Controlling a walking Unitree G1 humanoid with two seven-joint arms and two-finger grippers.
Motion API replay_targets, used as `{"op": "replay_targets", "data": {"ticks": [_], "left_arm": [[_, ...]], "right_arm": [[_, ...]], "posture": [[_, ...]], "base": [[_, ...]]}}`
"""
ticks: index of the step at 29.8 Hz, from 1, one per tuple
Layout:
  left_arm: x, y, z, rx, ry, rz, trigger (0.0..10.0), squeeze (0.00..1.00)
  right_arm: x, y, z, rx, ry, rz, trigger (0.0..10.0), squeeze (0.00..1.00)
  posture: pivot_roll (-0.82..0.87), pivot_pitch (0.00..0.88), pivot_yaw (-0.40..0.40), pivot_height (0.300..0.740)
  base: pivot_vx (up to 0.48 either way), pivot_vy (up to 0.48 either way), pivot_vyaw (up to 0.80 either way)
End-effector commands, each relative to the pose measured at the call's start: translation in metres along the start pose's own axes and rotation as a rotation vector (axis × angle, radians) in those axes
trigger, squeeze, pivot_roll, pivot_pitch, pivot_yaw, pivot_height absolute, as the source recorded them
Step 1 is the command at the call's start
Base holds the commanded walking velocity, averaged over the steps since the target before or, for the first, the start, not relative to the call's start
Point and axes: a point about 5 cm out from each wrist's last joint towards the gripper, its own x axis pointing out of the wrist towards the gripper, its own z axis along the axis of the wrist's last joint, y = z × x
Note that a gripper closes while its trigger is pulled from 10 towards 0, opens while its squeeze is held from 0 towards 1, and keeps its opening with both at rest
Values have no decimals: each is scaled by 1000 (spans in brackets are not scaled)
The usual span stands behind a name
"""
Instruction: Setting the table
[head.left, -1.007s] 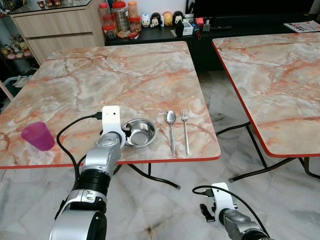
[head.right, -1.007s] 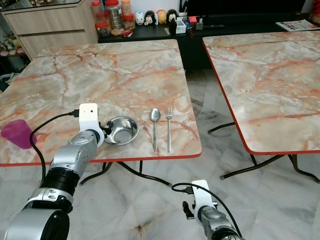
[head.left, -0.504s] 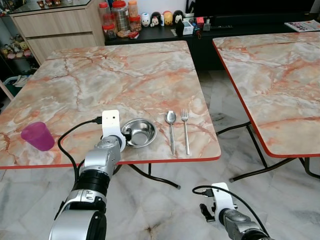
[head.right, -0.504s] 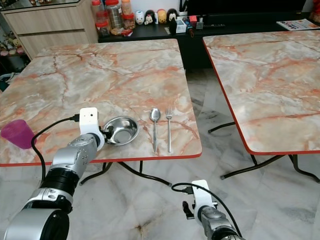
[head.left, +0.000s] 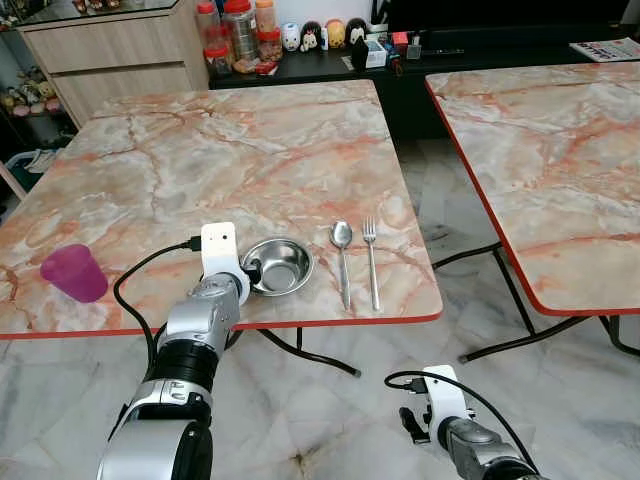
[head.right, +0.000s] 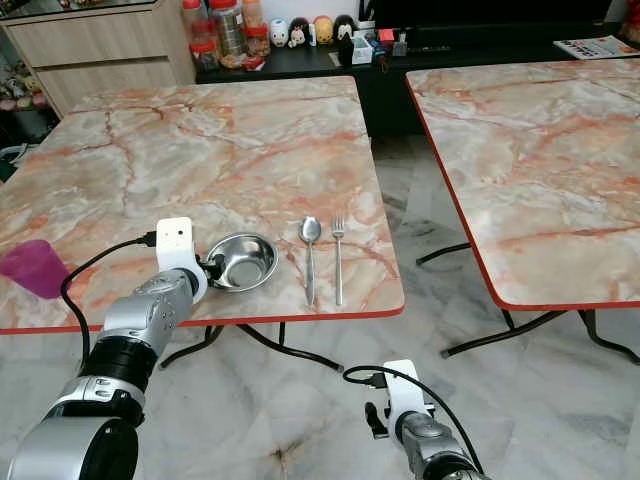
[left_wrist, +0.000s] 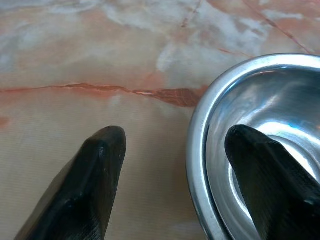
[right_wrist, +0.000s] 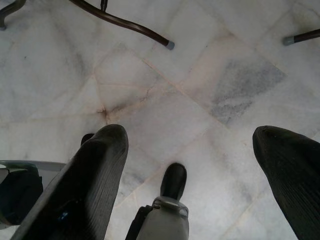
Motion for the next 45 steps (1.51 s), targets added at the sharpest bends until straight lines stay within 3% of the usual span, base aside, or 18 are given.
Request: {"op": "replay_targets", "data": {"ticks": [1,7,10,45], "left_arm": [[1,0,2,-14,19,-1,2863,0],[1,0,2,-22,25,-1,3490,0],[1,0,2,-26,25,-4,0,0],[0,1,4,-100,10,-21,0,0]], "right_arm": [[1,3,2,4,-3,9,10000,0],[1,3,2,3,-3,9,10000,0],[1,3,2,3,-3,9,10000,0],[1,4,3,5,-4,13,10000,0]], "posture": [[-40,49,85,740],[-38,49,85,740],[-38,49,85,740],[-35,47,84,740]], "base": [[0,0,0],[0,0,0],[0,0,0],[0,0,0]]}}
